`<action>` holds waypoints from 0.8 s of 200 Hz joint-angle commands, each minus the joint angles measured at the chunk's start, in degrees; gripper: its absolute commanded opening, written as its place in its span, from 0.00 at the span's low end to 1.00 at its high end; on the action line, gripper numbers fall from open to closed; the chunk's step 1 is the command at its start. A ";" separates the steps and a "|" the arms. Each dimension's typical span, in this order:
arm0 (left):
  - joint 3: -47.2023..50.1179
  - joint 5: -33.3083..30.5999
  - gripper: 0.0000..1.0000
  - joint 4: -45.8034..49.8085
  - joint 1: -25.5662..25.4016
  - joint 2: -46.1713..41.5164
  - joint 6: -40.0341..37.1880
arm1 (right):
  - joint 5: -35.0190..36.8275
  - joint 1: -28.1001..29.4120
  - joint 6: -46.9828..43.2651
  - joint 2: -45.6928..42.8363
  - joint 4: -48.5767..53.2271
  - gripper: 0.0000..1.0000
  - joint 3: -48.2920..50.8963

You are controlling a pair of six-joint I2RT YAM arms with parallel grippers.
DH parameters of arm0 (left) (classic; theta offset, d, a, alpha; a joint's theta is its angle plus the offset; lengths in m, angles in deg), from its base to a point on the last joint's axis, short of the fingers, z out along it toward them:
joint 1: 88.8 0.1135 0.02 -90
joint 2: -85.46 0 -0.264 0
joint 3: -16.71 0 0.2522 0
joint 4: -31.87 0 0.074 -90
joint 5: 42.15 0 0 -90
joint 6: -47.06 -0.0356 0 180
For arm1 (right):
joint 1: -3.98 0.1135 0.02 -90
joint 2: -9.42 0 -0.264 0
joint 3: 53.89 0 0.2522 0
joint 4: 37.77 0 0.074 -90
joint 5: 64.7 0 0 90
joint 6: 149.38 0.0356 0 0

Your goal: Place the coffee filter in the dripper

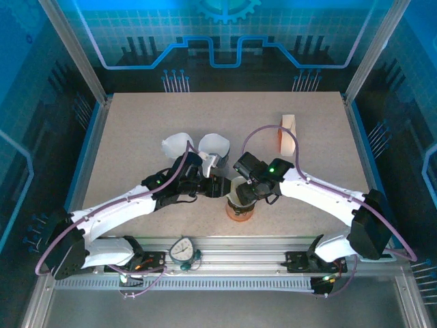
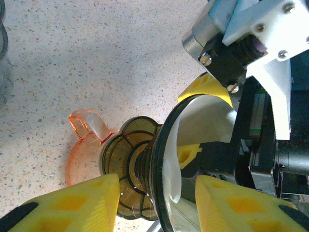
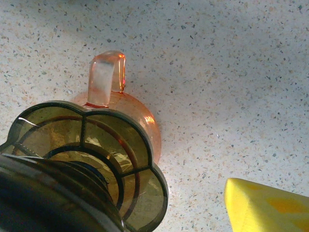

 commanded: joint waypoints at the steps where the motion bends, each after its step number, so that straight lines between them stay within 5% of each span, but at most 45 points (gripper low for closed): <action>1: 0.46 0.58 0.47 0.58 0.22 -0.15 0.01 | 0.65 -0.73 1.02 1.01 -0.74 0.73 1.55; 24: 0.10 1.08 0.45 0.15 -0.04 0.50 -0.23 | 0.63 -0.73 1.06 0.93 -0.64 0.73 1.55; 78: -0.61 0.83 0.21 1.16 -0.55 1.57 -1.21 | 0.77 -0.72 1.15 1.02 -0.56 0.73 1.55; 112: -0.17 -0.15 0.39 1.45 -0.60 -0.13 -0.60 | 0.71 -0.72 1.33 0.84 -0.64 0.73 1.46; 160: -0.09 -0.15 0.38 1.98 -0.59 0.41 -0.64 | 1.10 -0.97 1.11 -3.32 -0.57 0.76 -0.26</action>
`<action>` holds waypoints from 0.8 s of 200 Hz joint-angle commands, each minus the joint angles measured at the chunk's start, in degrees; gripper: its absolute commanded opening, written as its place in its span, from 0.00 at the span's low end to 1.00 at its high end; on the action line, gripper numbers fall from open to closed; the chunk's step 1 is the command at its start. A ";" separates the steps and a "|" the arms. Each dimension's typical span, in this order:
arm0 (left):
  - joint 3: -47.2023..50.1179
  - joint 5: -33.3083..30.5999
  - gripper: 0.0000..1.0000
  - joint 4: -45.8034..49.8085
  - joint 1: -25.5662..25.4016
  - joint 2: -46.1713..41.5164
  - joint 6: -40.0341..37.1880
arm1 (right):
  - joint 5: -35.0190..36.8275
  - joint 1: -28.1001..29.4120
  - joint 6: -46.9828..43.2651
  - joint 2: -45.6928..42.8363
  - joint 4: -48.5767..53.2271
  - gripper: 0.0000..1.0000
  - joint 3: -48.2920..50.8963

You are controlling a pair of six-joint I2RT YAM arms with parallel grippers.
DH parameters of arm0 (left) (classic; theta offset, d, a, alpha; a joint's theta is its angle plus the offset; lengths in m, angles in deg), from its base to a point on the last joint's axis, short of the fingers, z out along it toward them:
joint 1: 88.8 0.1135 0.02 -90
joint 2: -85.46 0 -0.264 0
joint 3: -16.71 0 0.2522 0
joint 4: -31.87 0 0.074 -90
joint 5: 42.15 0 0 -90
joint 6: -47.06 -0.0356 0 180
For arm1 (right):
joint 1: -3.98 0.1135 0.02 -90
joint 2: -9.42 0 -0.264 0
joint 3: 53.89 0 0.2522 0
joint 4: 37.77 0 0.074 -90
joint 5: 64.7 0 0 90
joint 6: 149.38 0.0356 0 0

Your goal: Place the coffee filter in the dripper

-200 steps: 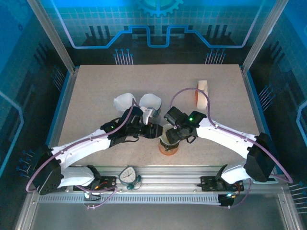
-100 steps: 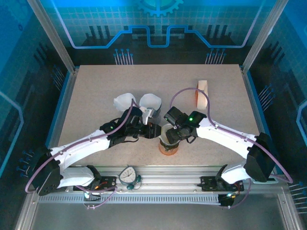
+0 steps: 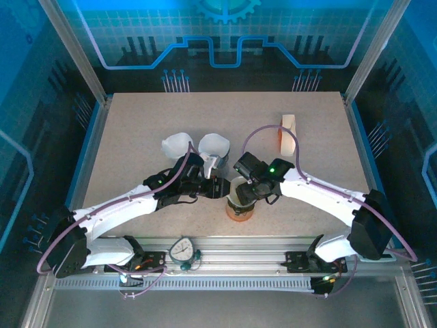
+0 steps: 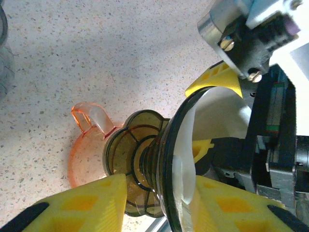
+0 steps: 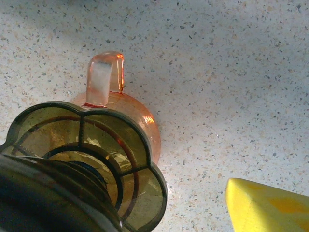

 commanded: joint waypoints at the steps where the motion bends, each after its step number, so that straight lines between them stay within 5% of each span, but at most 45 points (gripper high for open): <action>1: -0.06 -0.18 0.37 1.12 -0.26 -0.50 -0.82 | 1.06 -0.93 0.71 -3.00 -0.41 0.76 -0.41; 160: 0.32 -0.71 0.39 0.71 -0.28 0.52 -0.58 | 3.50 -3.06 4.20 -14.59 8.17 0.77 0.96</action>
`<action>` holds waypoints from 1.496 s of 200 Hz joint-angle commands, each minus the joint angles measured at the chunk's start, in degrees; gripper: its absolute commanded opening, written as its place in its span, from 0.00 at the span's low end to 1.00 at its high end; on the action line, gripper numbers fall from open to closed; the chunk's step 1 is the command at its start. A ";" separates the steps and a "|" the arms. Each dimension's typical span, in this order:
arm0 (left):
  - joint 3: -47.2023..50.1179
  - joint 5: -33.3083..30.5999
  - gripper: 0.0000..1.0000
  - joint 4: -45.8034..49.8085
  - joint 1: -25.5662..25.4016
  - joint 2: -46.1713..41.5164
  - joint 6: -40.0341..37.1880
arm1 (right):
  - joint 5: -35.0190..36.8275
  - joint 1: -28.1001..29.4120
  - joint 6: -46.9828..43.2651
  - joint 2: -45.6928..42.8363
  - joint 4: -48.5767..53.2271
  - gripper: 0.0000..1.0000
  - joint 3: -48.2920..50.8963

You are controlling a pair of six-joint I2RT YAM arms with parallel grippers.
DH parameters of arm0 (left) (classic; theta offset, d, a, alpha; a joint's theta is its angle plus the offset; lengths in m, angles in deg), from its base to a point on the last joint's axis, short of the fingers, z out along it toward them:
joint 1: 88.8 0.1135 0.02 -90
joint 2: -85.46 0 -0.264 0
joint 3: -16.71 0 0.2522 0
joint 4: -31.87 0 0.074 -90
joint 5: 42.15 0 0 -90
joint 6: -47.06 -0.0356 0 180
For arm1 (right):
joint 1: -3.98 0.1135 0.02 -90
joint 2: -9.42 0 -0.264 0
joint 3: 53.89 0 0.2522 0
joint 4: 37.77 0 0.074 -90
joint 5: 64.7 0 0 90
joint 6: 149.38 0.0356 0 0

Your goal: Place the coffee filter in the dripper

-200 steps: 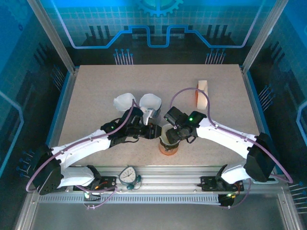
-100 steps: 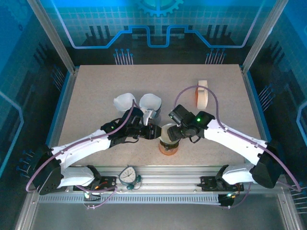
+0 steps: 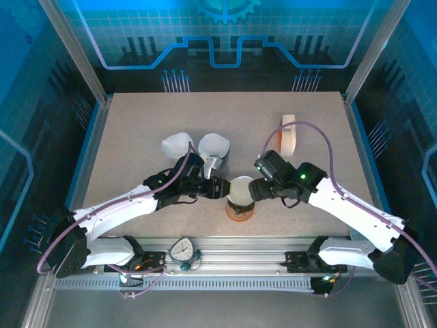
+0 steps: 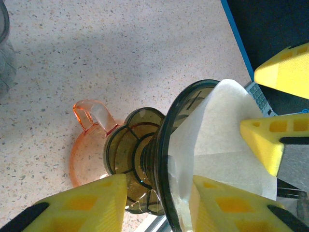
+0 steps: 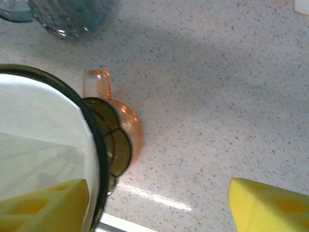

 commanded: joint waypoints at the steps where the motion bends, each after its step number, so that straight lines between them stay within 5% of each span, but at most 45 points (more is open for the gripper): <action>1: 0.36 -0.69 0.39 0.28 -0.24 0.50 -0.61 | 1.30 -0.74 1.14 -0.10 2.59 0.77 0.05; 109: 0.58 -1.67 0.49 -0.09 -0.25 -0.46 0.06 | 3.82 -0.88 -0.81 -8.34 -0.40 0.77 -5.18; 223: -0.28 -1.71 0.94 -0.45 -0.22 -7.56 2.10 | 5.46 -1.00 -0.53 -10.74 -2.92 0.78 -3.65; 299: -1.97 -17.44 0.99 7.90 -0.22 -23.68 -0.21 | 7.65 -1.03 -0.66 -18.76 -9.67 0.79 4.97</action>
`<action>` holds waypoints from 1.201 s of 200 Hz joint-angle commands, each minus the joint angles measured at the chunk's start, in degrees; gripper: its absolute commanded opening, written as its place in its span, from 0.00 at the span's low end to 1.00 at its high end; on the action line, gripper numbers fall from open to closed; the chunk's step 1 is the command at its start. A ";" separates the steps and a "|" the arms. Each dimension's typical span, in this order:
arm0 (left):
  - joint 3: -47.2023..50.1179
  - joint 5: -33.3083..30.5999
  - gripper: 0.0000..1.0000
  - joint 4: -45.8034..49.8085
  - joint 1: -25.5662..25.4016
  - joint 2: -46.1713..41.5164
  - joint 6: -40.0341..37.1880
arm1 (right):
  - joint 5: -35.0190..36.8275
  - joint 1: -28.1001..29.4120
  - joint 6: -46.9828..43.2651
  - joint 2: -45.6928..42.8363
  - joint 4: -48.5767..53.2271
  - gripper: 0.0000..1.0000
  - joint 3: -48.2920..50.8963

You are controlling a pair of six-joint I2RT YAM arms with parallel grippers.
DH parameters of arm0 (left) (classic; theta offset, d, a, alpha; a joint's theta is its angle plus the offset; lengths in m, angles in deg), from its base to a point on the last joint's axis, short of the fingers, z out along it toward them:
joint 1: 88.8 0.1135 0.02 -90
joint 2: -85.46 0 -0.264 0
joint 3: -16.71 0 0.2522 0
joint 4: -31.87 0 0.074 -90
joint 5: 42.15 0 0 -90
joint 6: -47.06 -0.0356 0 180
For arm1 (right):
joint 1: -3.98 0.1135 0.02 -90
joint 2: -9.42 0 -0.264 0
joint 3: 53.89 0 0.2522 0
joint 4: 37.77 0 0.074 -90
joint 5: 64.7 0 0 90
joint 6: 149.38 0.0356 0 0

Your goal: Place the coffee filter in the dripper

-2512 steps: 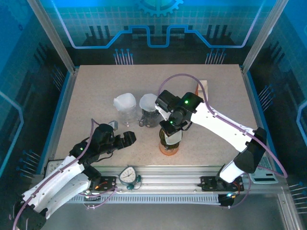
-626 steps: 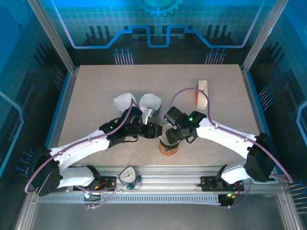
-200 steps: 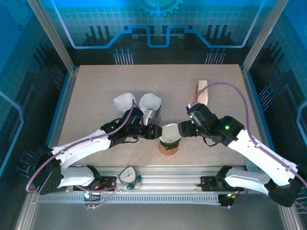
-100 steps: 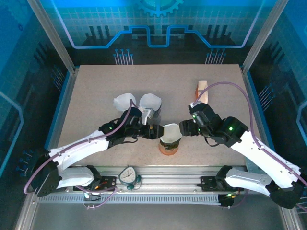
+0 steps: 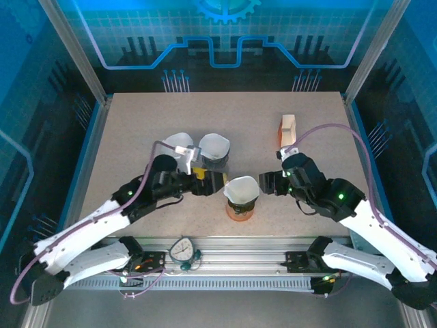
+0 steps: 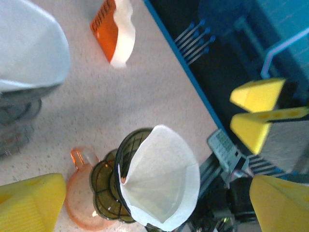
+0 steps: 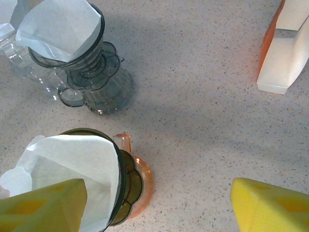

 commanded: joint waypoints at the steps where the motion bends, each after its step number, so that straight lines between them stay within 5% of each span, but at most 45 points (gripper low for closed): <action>1: -2.06 -8.76 0.99 5.72 -0.21 -4.49 -1.50 | 2.75 -0.75 0.49 -1.89 -1.69 0.79 2.59; 43: 0.22 -18.24 0.99 14.24 3.55 -11.61 -0.63 | 2.09 -0.87 2.99 -5.97 -2.10 0.79 9.76; 84: 2.57 -10.09 0.87 12.46 22.47 -11.35 3.85 | 0.26 -1.08 2.62 -7.08 -4.31 0.79 11.62; 131: 10.89 -0.16 0.78 -1.68 39.73 -6.07 16.28 | -0.31 -1.04 1.47 -7.95 -4.46 0.79 10.80; 180: 16.13 1.75 0.59 -16.38 41.90 11.71 21.04 | -0.49 -1.08 1.30 -9.00 -4.09 0.79 10.94; 240: 17.85 -0.96 0.45 -25.51 42.74 22.11 23.71 | -0.52 -1.20 1.38 -10.41 -2.95 0.79 10.66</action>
